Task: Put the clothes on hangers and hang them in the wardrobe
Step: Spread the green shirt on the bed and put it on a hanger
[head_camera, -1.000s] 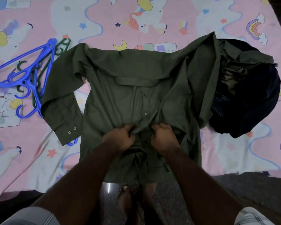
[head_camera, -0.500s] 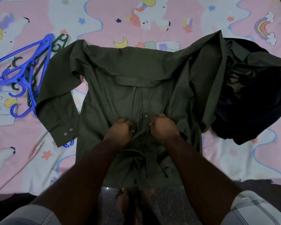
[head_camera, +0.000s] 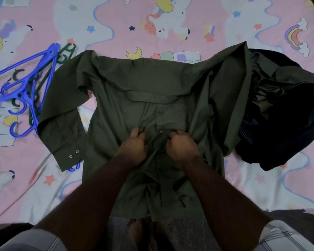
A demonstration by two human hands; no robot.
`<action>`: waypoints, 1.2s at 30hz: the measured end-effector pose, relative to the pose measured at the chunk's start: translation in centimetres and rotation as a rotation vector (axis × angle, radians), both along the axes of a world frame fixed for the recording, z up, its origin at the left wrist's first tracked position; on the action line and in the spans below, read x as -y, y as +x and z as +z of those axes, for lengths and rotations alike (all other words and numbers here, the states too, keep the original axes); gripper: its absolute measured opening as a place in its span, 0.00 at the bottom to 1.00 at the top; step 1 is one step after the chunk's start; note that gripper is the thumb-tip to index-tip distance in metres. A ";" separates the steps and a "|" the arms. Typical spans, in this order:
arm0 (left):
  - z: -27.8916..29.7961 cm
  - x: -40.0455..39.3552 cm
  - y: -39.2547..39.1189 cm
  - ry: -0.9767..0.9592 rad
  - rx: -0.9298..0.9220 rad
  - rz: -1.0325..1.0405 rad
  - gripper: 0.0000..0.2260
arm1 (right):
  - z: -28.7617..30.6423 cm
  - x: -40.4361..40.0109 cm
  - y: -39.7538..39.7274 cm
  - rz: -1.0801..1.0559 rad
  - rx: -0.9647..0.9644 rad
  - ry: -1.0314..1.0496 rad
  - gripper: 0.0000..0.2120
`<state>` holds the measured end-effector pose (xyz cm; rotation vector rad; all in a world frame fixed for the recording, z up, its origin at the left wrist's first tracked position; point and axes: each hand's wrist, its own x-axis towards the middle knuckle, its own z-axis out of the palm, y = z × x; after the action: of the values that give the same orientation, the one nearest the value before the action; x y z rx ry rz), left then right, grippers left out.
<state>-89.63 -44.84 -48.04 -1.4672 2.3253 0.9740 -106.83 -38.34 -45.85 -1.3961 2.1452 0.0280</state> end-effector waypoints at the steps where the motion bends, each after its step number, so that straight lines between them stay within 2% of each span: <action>1: 0.1 -0.1 0.0 0.007 0.019 0.000 0.25 | 0.0 0.2 -0.3 0.004 -0.003 -0.025 0.16; 3: -0.1 0.3 -0.3 0.026 0.048 0.022 0.29 | -0.3 0.7 -1.0 0.063 0.011 0.003 0.18; 6: -0.3 1.5 -0.8 0.047 0.093 0.036 0.40 | -0.6 1.3 -1.4 0.060 0.071 0.091 0.36; 8: -0.3 1.9 -0.9 0.097 0.121 0.021 0.43 | -0.7 1.7 -1.5 0.022 0.094 0.115 0.42; 11: 0.1 1.8 -0.7 0.125 0.064 0.011 0.42 | 0.0 2.5 -2.1 0.000 0.098 0.082 0.39; 14: 0.6 2.8 -0.6 0.018 -0.022 0.090 0.29 | 1.0 3.0 -2.6 -0.087 0.155 -0.084 0.30; 16: 1.0 4.3 -1.2 0.008 -0.136 0.272 0.22 | 1.4 4.1 -2.7 -0.265 0.304 -0.163 0.25; 19: 2.4 7.3 -3.2 0.282 -0.492 0.767 0.16 | 2.2 7.0 -3.4 -0.621 0.653 -0.233 0.27; 21: 3.4 9.6 -4.1 0.415 -0.648 0.956 0.15 | 2.8 9.2 -4.0 -0.764 0.821 -0.250 0.29; 24: 3.9 13.2 -4.3 0.517 -0.784 1.118 0.18 | 3.2 12.0 -5.3 -0.845 0.933 -0.209 0.32; 26: 3.9 15.9 -4.1 0.456 -0.830 1.210 0.18 | 3.3 13.6 -6.2 -0.918 0.910 -0.257 0.31; 29: 5.7 21.3 -4.1 0.290 -0.876 1.197 0.16 | 5.3 17.5 -8.1 -0.982 0.907 -0.435 0.26; 32: 10.3 27.8 -5.6 0.406 -1.038 1.039 0.18 | 8.6 22.9 -11.4 -0.920 1.064 -0.636 0.38; 34: 12.2 31.3 -6.1 0.420 -1.084 0.953 0.20 | 9.5 25.9 -13.3 -0.856 1.048 -0.655 0.43; 36: 11.7 32.7 -6.1 0.323 -1.033 0.876 0.17 | 9.0 26.9 -13.5 -0.804 0.946 -0.610 0.42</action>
<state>-95.70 -77.51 -36.32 -2.1766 1.6887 2.6999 -120.29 -65.25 -36.83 -0.4747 1.7222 -1.3783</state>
